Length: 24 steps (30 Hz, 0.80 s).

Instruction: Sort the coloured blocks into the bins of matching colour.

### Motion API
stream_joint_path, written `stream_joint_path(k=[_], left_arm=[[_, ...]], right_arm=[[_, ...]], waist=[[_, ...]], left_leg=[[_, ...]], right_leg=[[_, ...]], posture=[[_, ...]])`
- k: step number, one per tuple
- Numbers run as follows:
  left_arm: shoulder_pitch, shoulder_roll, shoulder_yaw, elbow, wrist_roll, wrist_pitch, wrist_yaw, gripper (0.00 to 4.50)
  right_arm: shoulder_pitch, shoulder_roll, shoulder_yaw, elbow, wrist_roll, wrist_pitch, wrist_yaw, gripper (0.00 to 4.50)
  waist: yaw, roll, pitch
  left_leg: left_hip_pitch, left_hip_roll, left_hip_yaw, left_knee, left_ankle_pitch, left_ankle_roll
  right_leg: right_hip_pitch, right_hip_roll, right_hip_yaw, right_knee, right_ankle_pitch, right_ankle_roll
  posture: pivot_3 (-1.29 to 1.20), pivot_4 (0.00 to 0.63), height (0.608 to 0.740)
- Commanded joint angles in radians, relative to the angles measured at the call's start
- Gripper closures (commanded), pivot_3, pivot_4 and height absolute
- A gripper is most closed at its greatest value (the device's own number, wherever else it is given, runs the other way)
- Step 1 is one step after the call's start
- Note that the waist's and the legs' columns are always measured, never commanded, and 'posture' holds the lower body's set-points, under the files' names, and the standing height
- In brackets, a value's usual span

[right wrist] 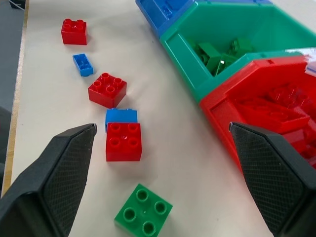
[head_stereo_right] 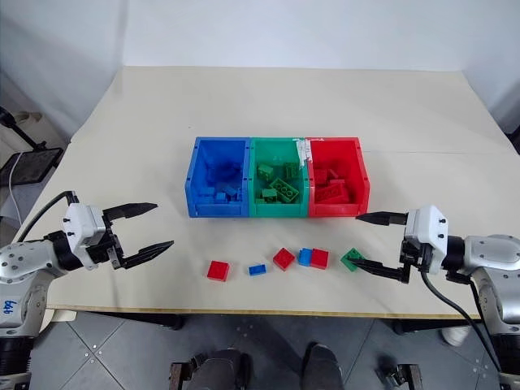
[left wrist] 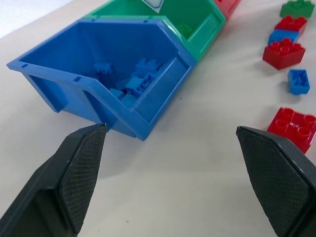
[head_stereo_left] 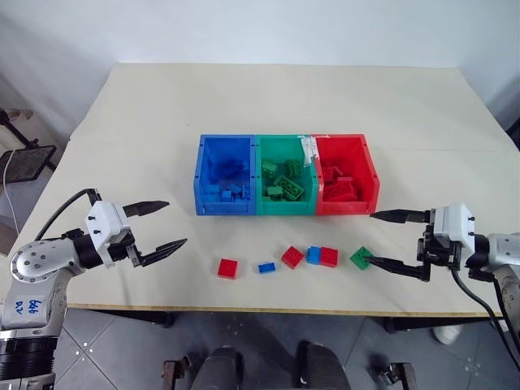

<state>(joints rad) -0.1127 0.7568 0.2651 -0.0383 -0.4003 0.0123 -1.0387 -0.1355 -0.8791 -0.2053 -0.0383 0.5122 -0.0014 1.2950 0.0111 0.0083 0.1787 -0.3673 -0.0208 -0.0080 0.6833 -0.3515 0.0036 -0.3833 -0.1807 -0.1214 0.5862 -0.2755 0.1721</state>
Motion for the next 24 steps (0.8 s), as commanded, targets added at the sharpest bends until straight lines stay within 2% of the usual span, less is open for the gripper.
stream_joint_path(k=[1,7,13,17,21,24], left_arm=[[0.002,0.02,-0.011,-0.043,-0.02,0.038,-0.017,0.03],[-0.06,-0.017,-0.151,-0.17,-0.063,0.155,-0.049,0.03],[-0.116,-0.071,-0.312,-0.339,-0.064,0.257,-0.034,0.03],[-0.14,-0.073,-0.349,-0.368,-0.117,0.382,-0.028,0.03],[-0.138,-0.067,-0.342,-0.331,-0.079,0.337,-0.043,0.03],[-0.113,-0.048,-0.301,-0.302,-0.064,0.294,-0.049,0.03]], right_arm=[[0.021,-0.001,-0.062,-0.043,0.028,0.003,-0.014,0.0],[0.181,-0.032,-0.206,-0.043,0.007,-0.012,-0.022,0.0],[0.309,-0.042,-0.301,0.067,-0.054,-0.082,-0.001,0.0],[0.266,-0.035,-0.256,0.052,-0.043,-0.043,-0.023,0.0],[0.225,-0.034,-0.175,-0.003,-0.064,0.044,-0.061,0.0],[0.182,-0.014,-0.072,-0.083,-0.116,0.209,-0.196,0.0]], waist=[[0.001,0.0,0.0],[0.027,-0.001,0.0],[0.021,-0.001,0.0],[0.006,0.0,0.0],[0.001,0.0,0.0],[0.009,0.0,0.0]], left_leg=[[0.0,0.0,0.0,0.0,0.0,0.0],[0.0,-0.001,0.0,0.001,0.0,0.0],[0.001,-0.001,0.0,0.001,0.0,0.001],[0.003,0.0,0.002,0.001,0.0,0.001],[0.01,0.002,0.004,-0.001,-0.001,0.0],[0.01,0.001,0.004,-0.001,-0.001,0.0]], right_leg=[[0.0,0.0,0.0,0.0,0.0,0.0],[0.001,-0.001,0.0,0.0,0.0,0.0],[0.003,0.0,0.0,-0.001,0.0,0.0],[0.003,0.0,0.002,-0.001,0.0,0.0],[0.008,0.001,0.004,-0.001,0.0,-0.001],[0.008,0.001,0.004,-0.002,0.0,-0.001]], posture=[[0.0,0.15,0.74],[0.0,0.15,0.74],[0.0,0.15,0.74],[0.0,0.15,0.74],[0.0,0.15,0.74],[0.0,0.15,0.74]])
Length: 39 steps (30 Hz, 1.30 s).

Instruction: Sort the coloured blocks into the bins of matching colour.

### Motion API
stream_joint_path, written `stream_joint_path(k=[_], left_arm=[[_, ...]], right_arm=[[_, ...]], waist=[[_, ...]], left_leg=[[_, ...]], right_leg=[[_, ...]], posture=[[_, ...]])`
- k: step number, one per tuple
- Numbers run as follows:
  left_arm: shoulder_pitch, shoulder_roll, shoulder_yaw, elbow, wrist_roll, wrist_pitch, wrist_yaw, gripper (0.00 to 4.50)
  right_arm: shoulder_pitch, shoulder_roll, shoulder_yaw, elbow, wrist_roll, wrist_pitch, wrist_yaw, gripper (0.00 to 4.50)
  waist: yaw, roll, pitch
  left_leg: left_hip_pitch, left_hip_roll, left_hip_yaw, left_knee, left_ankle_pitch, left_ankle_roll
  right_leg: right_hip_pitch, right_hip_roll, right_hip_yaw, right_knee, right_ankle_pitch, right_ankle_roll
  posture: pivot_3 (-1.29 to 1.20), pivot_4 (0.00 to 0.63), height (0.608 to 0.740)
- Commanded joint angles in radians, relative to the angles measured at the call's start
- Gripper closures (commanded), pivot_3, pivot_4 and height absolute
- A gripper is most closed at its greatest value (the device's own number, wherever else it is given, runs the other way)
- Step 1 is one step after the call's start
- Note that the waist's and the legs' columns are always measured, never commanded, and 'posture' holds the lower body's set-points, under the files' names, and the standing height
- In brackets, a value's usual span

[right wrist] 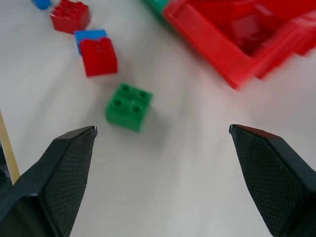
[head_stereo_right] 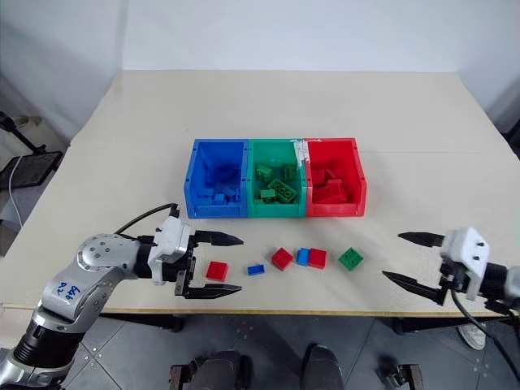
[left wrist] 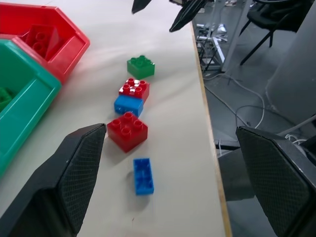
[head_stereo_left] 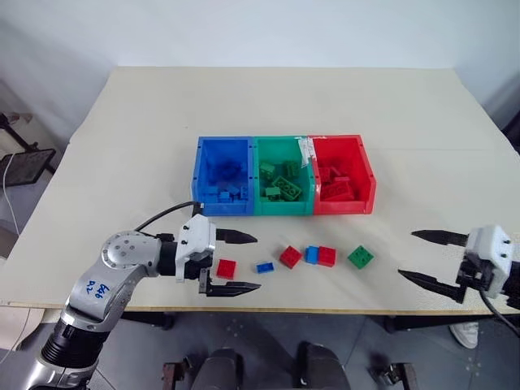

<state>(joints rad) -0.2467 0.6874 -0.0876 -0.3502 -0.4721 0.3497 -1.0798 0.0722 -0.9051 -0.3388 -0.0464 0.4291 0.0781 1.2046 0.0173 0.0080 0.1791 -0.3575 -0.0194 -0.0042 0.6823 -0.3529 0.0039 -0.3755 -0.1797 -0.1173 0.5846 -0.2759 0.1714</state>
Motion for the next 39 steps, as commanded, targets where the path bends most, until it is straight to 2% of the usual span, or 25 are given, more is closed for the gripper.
stream_joint_path(k=[1,5,9,12,19,20,24,28,31,33,38,39], left_arm=[[0.04,0.037,0.077,0.006,-0.008,-0.027,-0.01,0.03],[0.11,0.07,0.163,-0.009,-0.041,-0.028,-0.014,0.03],[0.134,0.072,0.175,-0.027,-0.034,-0.049,-0.017,0.03],[0.127,0.06,0.166,-0.039,-0.034,-0.057,-0.012,0.0],[0.117,0.025,0.164,-0.037,-0.031,-0.09,0.001,0.0],[0.121,0.016,0.168,-0.036,-0.031,-0.095,0.01,0.0],[0.144,-0.027,0.206,-0.007,-0.011,-0.135,0.074,0.0],[0.19,-0.034,0.292,0.064,0.007,-0.173,0.13,0.0],[0.234,-0.024,0.357,0.07,-0.018,-0.144,0.155,0.0],[0.258,-0.012,0.382,0.064,-0.02,-0.143,0.153,0.0],[0.269,-0.008,0.394,0.044,-0.015,-0.143,0.174,0.0],[0.276,-0.007,0.396,0.031,-0.015,-0.142,0.178,0.0]], right_arm=[[-0.036,0.033,0.084,-0.091,-0.026,0.16,-0.13,0.0],[-0.04,0.084,0.147,-0.108,-0.049,0.195,-0.183,0.0],[-0.033,0.128,0.185,-0.085,-0.092,0.16,-0.225,0.0],[-0.033,0.141,0.182,-0.066,-0.103,0.133,-0.239,0.57],[-0.057,0.149,0.184,-0.038,-0.115,0.062,-0.242,2.91],[-0.074,0.149,0.186,-0.043,-0.112,0.068,-0.245,3.03],[-0.162,0.142,0.188,-0.114,-0.02,0.159,-0.209,3.01],[-0.367,0.171,0.213,-0.208,0.1,0.345,-0.258,3.01],[-0.614,0.263,0.282,-0.171,0.066,0.482,-0.403,3.01],[-0.731,0.305,0.338,-0.114,0.021,0.499,-0.423,3.01],[-0.858,0.365,0.445,0.076,-0.125,0.416,-0.452,3.01],[-0.869,0.376,0.453,0.108,-0.138,0.394,-0.444,2.66]], waist=[[0.004,0.0,0.0],[0.013,0.0,0.0],[0.015,0.0,0.0],[0.01,0.0,0.0],[0.008,0.0,0.0],[0.007,0.0,0.0],[0.006,0.0,0.0],[-0.007,0.001,0.001],[-0.016,0.001,0.001],[-0.018,0.001,0.001],[-0.004,0.0,0.001],[-0.004,0.0,0.001]], left_leg=[[0.0,0.0,0.0,0.0,0.0,0.0],[-0.001,0.0,-0.001,0.0,0.0,0.0],[-0.002,-0.001,-0.001,0.001,-0.001,0.001],[-0.001,-0.001,-0.001,0.001,-0.001,0.001],[-0.001,-0.001,0.0,0.001,-0.001,0.001],[-0.001,-0.001,0.0,0.001,-0.001,0.001],[-0.001,0.0,0.0,0.001,-0.001,0.001],[-0.001,0.001,0.0,0.0,-0.001,0.0],[0.0,0.003,-0.001,0.0,-0.002,-0.001],[-0.001,0.003,-0.001,0.0,-0.002,-0.002],[-0.002,0.001,-0.004,0.0,-0.004,-0.001],[-0.002,0.0,-0.004,0.0,-0.004,0.0]], right_leg=[[0.0,0.0,0.0,0.0,0.0,0.0],[0.0,0.0,0.0,0.0,0.0,0.0],[0.0,-0.001,0.0,-0.001,0.0,0.0],[0.0,0.0,0.0,-0.001,0.0,0.0],[0.0,0.0,0.0,-0.001,0.0,0.0],[0.0,0.0,0.0,-0.001,0.0,0.0],[0.0,0.0,0.0,-0.001,0.0,0.0],[-0.001,0.001,0.0,-0.001,0.0,0.0],[-0.001,0.002,0.0,0.0,0.0,0.0],[-0.002,0.002,0.0,0.0,0.0,0.0],[-0.003,0.002,-0.002,0.002,0.0,0.0],[-0.003,0.001,-0.002,0.002,0.0,0.0]], posture=[[0.0,0.15,0.74],[0.0,0.15,0.74],[0.0,0.15,0.74],[0.0,0.15,0.74],[0.0,0.15,0.74],[0.0,0.15,0.74],[0.0,0.15,0.74],[0.0,0.15,0.74],[0.0,0.15,0.74],[0.0,0.15,0.74],[0.0,0.15,0.74],[0.0,0.15,0.74]])
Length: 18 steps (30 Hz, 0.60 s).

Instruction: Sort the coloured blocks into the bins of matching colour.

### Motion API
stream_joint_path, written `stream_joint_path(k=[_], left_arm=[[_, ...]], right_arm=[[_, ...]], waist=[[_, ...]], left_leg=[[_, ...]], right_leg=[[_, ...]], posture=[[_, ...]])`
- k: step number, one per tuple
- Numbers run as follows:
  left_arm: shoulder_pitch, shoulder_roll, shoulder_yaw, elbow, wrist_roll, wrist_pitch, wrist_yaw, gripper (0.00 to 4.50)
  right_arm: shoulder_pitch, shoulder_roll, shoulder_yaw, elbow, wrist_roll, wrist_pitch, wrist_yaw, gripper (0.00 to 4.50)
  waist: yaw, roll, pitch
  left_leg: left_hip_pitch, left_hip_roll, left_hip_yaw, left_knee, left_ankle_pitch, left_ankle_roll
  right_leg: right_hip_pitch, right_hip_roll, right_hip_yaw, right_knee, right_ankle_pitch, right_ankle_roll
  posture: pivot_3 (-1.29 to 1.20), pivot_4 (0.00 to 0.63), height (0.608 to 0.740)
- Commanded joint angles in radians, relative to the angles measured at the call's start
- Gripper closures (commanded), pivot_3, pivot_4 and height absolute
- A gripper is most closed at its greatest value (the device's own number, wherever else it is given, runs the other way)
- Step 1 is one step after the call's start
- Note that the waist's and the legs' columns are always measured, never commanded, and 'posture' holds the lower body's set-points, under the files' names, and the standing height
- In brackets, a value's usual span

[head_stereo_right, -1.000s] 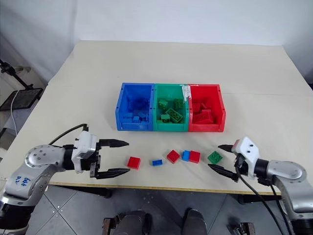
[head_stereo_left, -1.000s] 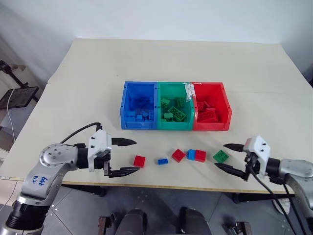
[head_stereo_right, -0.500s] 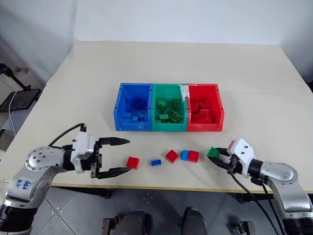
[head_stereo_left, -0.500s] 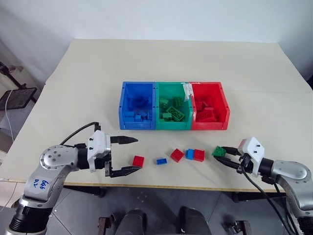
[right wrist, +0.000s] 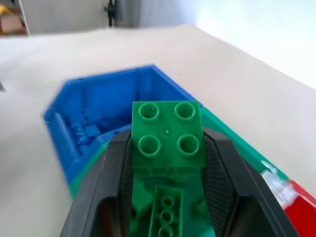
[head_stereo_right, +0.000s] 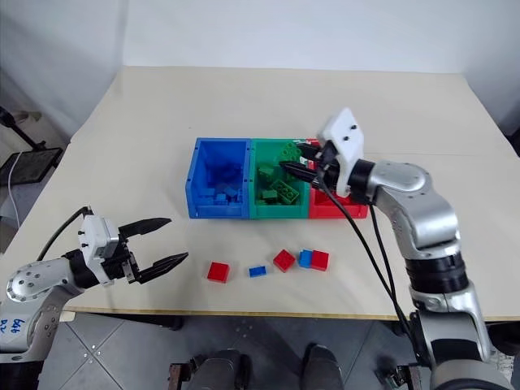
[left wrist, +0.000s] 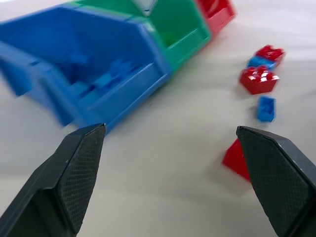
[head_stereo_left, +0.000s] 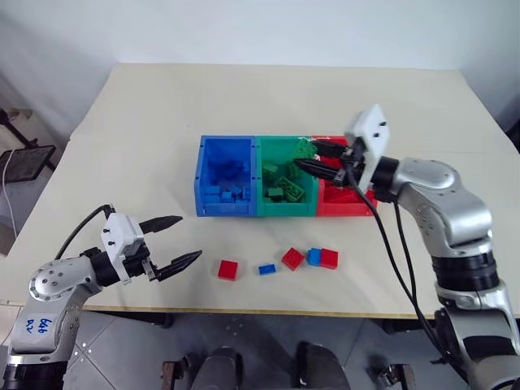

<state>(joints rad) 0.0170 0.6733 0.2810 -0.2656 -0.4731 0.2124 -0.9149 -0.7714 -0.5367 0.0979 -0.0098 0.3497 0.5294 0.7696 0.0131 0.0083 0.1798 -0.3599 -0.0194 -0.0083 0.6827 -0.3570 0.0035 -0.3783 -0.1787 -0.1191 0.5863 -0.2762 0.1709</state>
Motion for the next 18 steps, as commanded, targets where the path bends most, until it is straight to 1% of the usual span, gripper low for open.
stream_joint_path(k=[1,3,5,8,10,12,14,15,17,18], left_arm=[[0.017,0.009,0.028,-0.063,-0.014,-0.004,0.016,0.0],[0.033,0.012,0.037,-0.086,-0.014,-0.002,0.023,0.0],[0.042,0.012,0.051,-0.099,-0.001,-0.007,0.044,0.0],[0.039,0.014,0.048,-0.113,-0.007,0.002,0.053,0.0],[0.021,0.017,0.027,-0.116,-0.009,0.007,0.047,0.0],[-0.012,0.012,-0.006,-0.108,-0.006,0.008,0.041,0.0],[-0.05,0.006,-0.054,-0.096,0.01,0.004,0.031,0.0],[-0.067,0.004,-0.082,-0.088,0.022,0.002,0.025,0.0],[-0.097,0.008,-0.143,-0.071,0.055,-0.017,0.0,0.0],[-0.111,0.005,-0.17,-0.064,0.06,-0.021,-0.015,0.0]], right_arm=[[-0.032,0.015,0.02,0.093,-0.066,-0.074,-0.001,2.27],[-0.039,0.032,0.009,0.125,-0.067,-0.114,0.012,1.71],[-0.038,0.04,-0.004,0.14,-0.064,-0.135,0.024,1.02],[0.015,0.03,-0.031,0.1,-0.043,-0.169,0.057,0.03],[0.081,0.011,-0.063,0.05,-0.019,-0.203,0.091,0.03],[0.171,-0.02,-0.116,-0.011,0.028,-0.246,0.154,0.03],[0.268,-0.046,-0.197,-0.071,0.111,-0.264,0.215,0.03],[0.321,-0.069,-0.238,-0.098,0.15,-0.266,0.252,0.03],[0.447,-0.153,-0.293,-0.145,0.163,-0.295,0.344,0.03],[0.504,-0.182,-0.332,-0.159,0.168,-0.303,0.358,0.03]], waist=[[0.0,0.0,0.0],[-0.005,0.0,0.0],[-0.016,0.0,0.0],[-0.019,0.0,0.0],[-0.015,0.0,0.0],[-0.008,0.0,0.0],[0.003,0.0,0.0],[0.006,0.0,0.0],[0.013,0.0,0.0],[0.013,0.0,0.0]], left_leg=[[0.0,-0.001,0.0,0.0,0.0,0.0],[-0.001,-0.001,0.001,0.0,-0.001,0.001],[-0.001,0.0,0.001,-0.001,-0.001,0.001],[-0.001,0.001,0.002,-0.001,-0.001,0.0],[-0.001,0.002,0.003,-0.001,-0.001,0.0],[-0.001,0.002,0.003,0.0,-0.001,0.0],[-0.001,0.001,0.002,0.001,-0.001,0.0],[-0.001,0.001,0.003,0.001,-0.001,0.0],[0.0,0.001,0.005,0.001,-0.001,0.0],[0.0,0.001,0.004,0.001,-0.001,0.001]], right_leg=[[0.0,-0.001,0.0,0.0,0.0,0.0],[-0.001,0.0,0.0,0.0,0.0,0.0],[-0.002,0.0,-0.001,0.0,0.0,0.0],[-0.002,0.0,-0.002,0.0,0.0,0.0],[-0.002,0.001,-0.002,0.0,0.0,0.0],[-0.002,0.001,-0.002,0.0,0.0,0.0],[0.0,0.001,-0.002,-0.001,0.0,0.0],[0.0,0.0,-0.002,-0.002,0.0,0.0],[0.0,0.0,-0.001,-0.002,0.0,0.0],[0.0,0.0,-0.001,-0.002,0.0,0.0]], posture=[[0.0,0.15,0.74],[0.0,0.15,0.74],[0.0,0.15,0.74],[0.0,0.15,0.74],[0.0,0.15,0.74],[0.0,0.15,0.74],[0.0,0.15,0.74],[0.0,0.15,0.74],[0.0,0.15,0.74],[0.0,0.15,0.74]])
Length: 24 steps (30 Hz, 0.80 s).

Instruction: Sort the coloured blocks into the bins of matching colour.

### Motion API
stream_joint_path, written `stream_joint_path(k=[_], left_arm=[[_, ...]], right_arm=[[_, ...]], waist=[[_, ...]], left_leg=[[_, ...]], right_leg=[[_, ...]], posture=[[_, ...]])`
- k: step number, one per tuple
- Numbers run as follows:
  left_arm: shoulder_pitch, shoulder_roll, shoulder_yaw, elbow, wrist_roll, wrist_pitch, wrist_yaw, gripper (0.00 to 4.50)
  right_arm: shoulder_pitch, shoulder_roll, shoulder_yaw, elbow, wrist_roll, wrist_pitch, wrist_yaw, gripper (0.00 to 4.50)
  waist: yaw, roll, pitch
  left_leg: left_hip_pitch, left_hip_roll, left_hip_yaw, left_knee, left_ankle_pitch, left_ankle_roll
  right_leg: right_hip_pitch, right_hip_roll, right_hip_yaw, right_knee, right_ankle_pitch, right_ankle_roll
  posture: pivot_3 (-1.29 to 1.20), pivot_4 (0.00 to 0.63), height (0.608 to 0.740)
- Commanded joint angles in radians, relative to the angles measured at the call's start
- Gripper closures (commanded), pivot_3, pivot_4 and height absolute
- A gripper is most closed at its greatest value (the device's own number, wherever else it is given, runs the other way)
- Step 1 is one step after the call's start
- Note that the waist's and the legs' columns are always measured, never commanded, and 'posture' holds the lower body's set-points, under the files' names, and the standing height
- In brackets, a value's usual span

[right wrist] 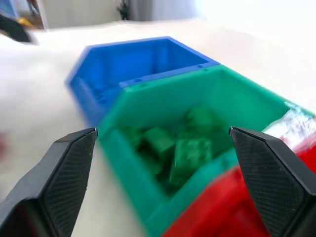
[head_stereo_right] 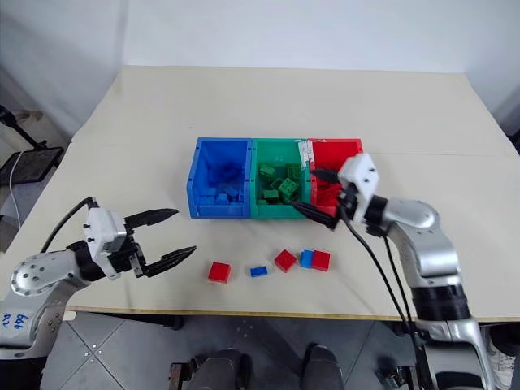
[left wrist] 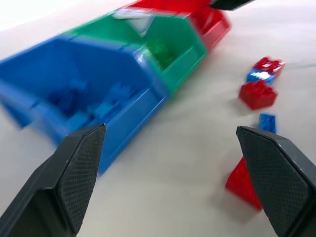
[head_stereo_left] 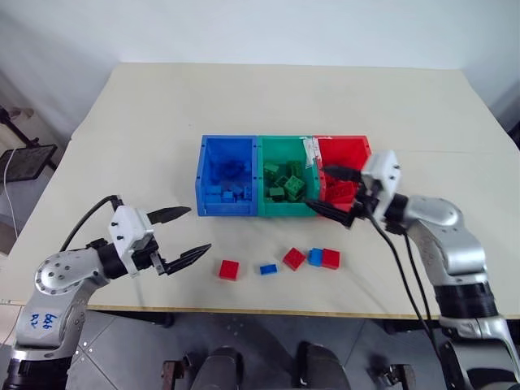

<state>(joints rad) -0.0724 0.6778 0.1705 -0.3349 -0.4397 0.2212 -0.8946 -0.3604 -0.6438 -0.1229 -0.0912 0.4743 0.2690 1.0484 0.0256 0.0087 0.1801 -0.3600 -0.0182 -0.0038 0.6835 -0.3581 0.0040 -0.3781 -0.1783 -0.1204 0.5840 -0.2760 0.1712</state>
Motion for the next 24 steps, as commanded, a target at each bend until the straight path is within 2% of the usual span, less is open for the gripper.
stream_joint_path(k=[1,6,10,13,17,20,24], left_arm=[[-0.039,-0.009,-0.082,0.014,0.023,-0.025,-0.043,0.0],[-0.143,-0.04,-0.172,0.085,0.052,-0.067,-0.092,0.0],[-0.197,-0.054,-0.202,0.114,0.053,-0.093,-0.122,0.0],[-0.197,-0.043,-0.204,0.126,0.058,-0.116,-0.152,0.0],[-0.145,-0.015,-0.17,0.116,0.047,-0.136,-0.171,0.0],[-0.1,0.006,-0.153,0.068,0.023,-0.11,-0.177,0.0],[-0.048,0.014,-0.136,0.064,0.03,-0.14,-0.181,0.0]], right_arm=[[0.151,-0.1,-0.156,-0.088,0.049,-0.042,0.081,0.03],[0.383,-0.186,-0.287,-0.008,-0.001,-0.161,0.153,0.03],[0.431,-0.211,-0.296,0.09,-0.046,-0.275,0.197,0.03],[0.414,-0.212,-0.281,0.116,-0.039,-0.305,0.225,0.03],[0.342,-0.199,-0.157,0.017,-0.028,-0.253,0.248,0.03],[0.259,-0.2,0.004,-0.065,-0.07,-0.145,0.245,0.03],[0.162,-0.176,0.152,-0.109,-0.131,-0.001,0.174,0.03]], waist=[[0.0,0.0,0.0],[-0.002,0.0,0.0],[-0.011,0.0,0.0],[-0.012,0.0,0.0],[-0.016,0.0,0.0],[-0.017,0.0,0.0],[-0.005,0.0,0.0]], left_leg=[[0.0,0.0,0.001,0.0,0.0,0.0],[0.003,0.001,0.004,0.0,0.0,0.0],[0.006,0.002,0.011,-0.001,0.0,0.0],[0.007,0.003,0.011,-0.001,0.0,0.001],[0.007,0.003,0.011,-0.001,0.0,0.001],[0.007,0.004,0.01,-0.001,0.0,0.0],[0.006,0.004,0.009,-0.001,0.0,0.0]], right_leg=[[0.0,0.0,0.0,0.0,0.0,0.0],[0.001,0.0,0.002,0.0,0.0,0.0],[0.002,0.001,0.006,-0.001,0.0,0.0],[0.002,0.001,0.006,0.0,0.0,0.0],[0.002,0.001,0.006,-0.001,0.0,0.0],[0.002,0.002,0.006,-0.001,0.0,0.0],[0.001,0.001,0.006,-0.001,0.0,0.0]], posture=[[0.0,0.15,0.74],[0.0,0.15,0.74],[0.0,0.15,0.74],[0.0,0.15,0.74],[0.0,0.15,0.74],[0.0,0.15,0.74],[0.0,0.15,0.74]])
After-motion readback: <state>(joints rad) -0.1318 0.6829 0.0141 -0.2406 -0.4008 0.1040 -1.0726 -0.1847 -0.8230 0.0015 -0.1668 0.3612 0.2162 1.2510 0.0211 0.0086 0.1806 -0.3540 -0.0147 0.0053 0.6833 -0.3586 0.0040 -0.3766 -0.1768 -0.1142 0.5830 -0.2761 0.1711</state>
